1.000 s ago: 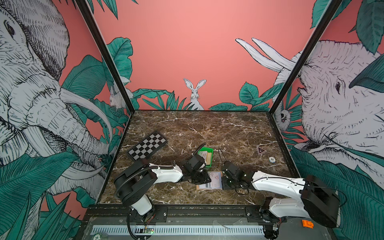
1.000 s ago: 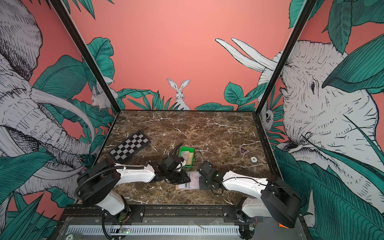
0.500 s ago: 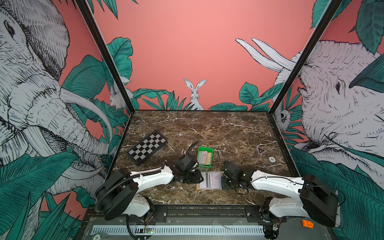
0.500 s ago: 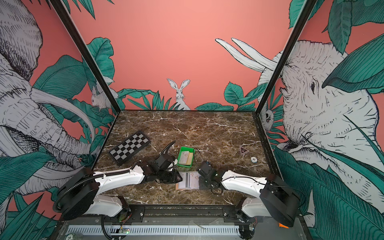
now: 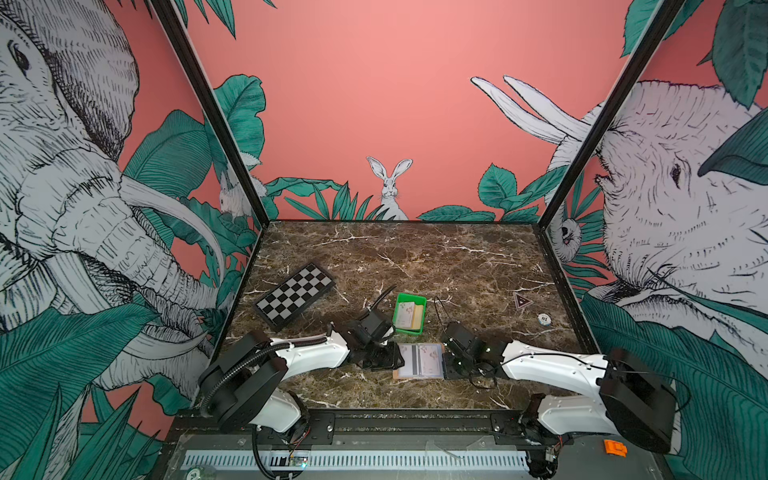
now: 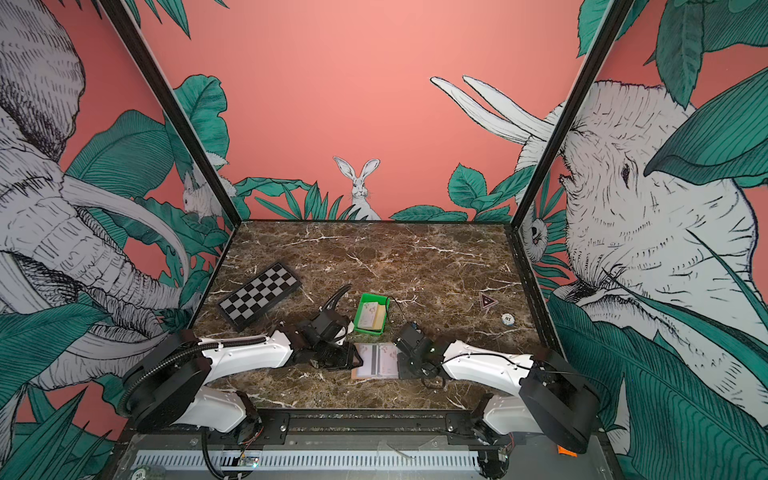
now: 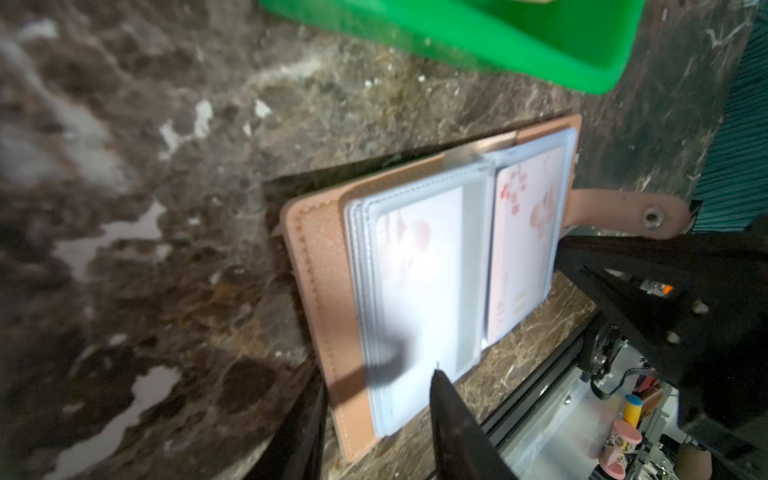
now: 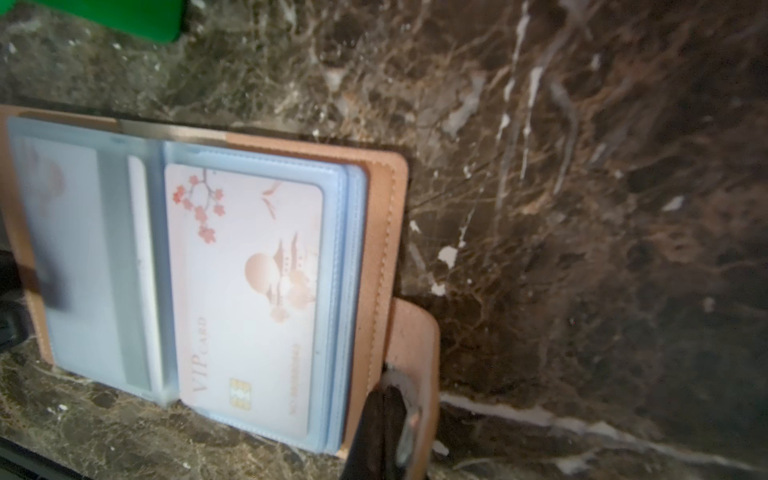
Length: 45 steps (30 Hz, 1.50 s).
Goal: Put the credit cards into the card holder
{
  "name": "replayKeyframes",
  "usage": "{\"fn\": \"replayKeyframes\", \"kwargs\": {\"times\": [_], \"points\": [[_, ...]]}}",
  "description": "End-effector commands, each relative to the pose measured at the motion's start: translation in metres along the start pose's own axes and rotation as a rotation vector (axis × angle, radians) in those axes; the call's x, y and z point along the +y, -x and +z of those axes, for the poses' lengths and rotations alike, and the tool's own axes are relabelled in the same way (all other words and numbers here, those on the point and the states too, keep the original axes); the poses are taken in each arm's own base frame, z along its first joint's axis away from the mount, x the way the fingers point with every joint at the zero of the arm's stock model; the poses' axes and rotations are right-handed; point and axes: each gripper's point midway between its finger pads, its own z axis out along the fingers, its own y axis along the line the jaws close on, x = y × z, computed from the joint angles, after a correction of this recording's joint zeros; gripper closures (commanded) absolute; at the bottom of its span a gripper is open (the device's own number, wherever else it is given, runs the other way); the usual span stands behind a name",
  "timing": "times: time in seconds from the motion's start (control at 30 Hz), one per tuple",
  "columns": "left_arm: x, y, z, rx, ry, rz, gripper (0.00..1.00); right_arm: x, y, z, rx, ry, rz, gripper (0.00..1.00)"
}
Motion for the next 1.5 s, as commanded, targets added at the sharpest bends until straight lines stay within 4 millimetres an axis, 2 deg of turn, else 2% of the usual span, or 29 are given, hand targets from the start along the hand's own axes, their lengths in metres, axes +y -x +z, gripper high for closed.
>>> {"fn": "replayKeyframes", "kwargs": {"times": [0.0,0.23,0.37,0.57,0.7,0.97,1.03,1.47], "points": [[-0.002,-0.004,0.005,0.015,-0.040,0.009,0.58,-0.009,-0.006,0.013,0.014,-0.041,-0.015,1.00],[-0.038,0.005,-0.013,-0.013,-0.158,0.060,0.60,-0.010,-0.007,0.014,0.017,-0.053,-0.018,1.00],[-0.050,0.006,-0.023,-0.017,-0.172,0.085,0.60,-0.011,-0.006,0.013,0.018,-0.063,-0.019,1.00],[-0.060,0.005,-0.024,-0.018,-0.191,0.101,0.60,-0.010,-0.005,0.012,0.016,-0.060,-0.020,1.00],[-0.077,0.008,-0.024,-0.032,-0.251,0.122,0.58,-0.010,-0.004,0.010,0.009,-0.057,-0.019,1.00],[-0.096,0.011,-0.015,-0.039,-0.327,0.146,0.56,-0.010,-0.002,0.007,-0.012,-0.047,-0.001,1.00],[-0.101,0.011,-0.011,-0.042,-0.350,0.152,0.53,-0.008,-0.001,0.007,-0.020,-0.034,0.007,1.00],[-0.111,0.014,0.008,-0.054,-0.396,0.162,0.47,-0.001,0.005,-0.004,-0.075,0.030,0.056,1.00]]}}
